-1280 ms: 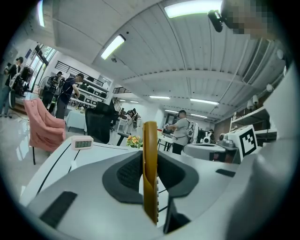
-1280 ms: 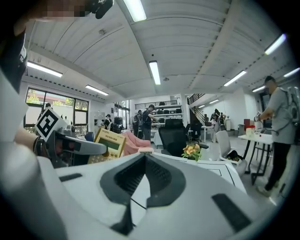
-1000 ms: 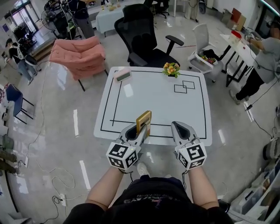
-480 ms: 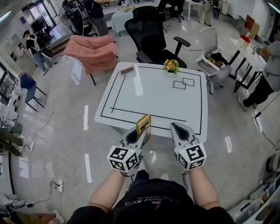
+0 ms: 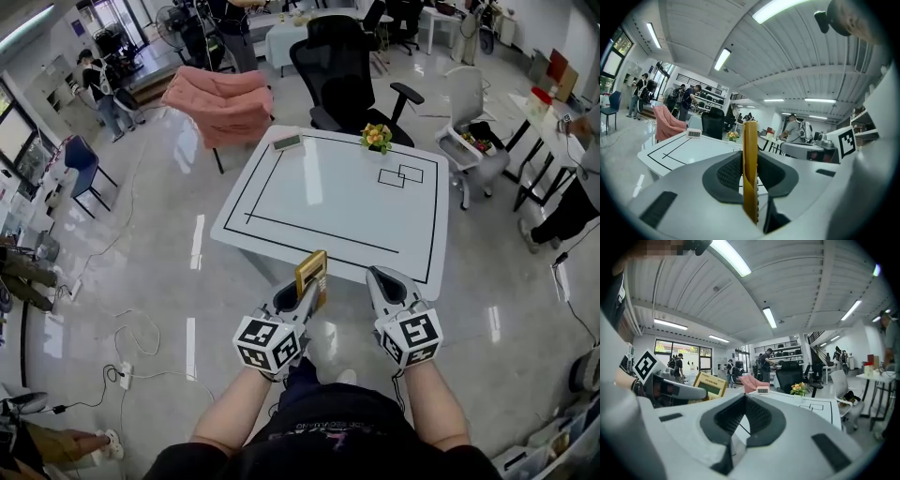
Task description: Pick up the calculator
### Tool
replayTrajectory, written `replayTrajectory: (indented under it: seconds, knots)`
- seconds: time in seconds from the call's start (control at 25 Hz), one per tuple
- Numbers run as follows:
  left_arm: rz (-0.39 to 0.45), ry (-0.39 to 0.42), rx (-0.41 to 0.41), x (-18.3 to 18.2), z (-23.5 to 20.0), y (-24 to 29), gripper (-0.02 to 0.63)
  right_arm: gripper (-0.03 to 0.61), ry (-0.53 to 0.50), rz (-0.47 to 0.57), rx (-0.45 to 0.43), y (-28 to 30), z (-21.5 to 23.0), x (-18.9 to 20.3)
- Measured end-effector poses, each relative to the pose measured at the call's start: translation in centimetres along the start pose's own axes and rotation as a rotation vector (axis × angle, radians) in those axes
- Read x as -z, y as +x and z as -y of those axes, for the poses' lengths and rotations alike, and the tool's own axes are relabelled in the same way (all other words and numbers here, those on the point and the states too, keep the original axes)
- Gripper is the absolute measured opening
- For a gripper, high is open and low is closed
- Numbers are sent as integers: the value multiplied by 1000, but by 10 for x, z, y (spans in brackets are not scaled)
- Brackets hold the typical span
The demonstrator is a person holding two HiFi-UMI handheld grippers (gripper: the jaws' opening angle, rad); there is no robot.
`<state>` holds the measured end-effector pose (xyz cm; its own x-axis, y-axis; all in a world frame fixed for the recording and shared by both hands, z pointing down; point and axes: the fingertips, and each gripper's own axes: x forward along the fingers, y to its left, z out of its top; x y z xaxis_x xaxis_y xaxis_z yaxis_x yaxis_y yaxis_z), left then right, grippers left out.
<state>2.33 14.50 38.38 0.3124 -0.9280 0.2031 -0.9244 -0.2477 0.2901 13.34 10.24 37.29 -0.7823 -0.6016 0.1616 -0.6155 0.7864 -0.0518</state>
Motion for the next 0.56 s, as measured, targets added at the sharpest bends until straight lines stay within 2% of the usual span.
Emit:
replayTrajectory:
  seconds: [0.56]
  knots:
    - [13, 2, 7, 1, 29, -10, 78, 2, -18, 17, -7, -28, -4, -6]
